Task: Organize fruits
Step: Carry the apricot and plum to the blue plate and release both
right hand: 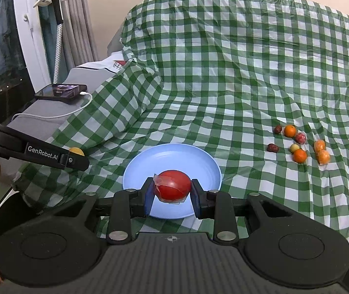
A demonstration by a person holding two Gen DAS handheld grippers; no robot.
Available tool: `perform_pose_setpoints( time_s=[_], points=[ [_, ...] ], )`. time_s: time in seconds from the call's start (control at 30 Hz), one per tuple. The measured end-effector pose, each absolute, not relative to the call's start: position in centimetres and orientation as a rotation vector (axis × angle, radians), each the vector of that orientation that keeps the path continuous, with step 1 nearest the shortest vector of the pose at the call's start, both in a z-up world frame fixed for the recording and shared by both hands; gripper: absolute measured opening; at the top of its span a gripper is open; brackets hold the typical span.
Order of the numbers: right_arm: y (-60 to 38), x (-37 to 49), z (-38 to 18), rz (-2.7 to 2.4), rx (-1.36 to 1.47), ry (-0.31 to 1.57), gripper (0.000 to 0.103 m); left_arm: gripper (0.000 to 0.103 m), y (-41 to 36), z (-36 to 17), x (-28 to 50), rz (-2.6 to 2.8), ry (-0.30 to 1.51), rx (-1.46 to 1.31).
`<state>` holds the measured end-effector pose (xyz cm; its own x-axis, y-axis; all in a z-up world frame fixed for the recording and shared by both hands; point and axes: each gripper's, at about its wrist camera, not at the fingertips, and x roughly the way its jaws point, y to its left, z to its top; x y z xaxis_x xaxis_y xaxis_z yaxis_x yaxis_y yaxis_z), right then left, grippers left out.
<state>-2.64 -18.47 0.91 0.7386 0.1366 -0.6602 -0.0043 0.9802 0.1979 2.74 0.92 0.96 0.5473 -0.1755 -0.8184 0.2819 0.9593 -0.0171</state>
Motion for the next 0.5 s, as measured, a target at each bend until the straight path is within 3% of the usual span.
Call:
perform_pose_setpoints(
  time_s=[0.5],
  points=[
    [-19.0, 3.7, -4.3, 0.055, 0.173, 0.86, 0.033, 0.028, -2.0, -3.6, 8.9, -0.265, 1.057, 0.187]
  ],
)
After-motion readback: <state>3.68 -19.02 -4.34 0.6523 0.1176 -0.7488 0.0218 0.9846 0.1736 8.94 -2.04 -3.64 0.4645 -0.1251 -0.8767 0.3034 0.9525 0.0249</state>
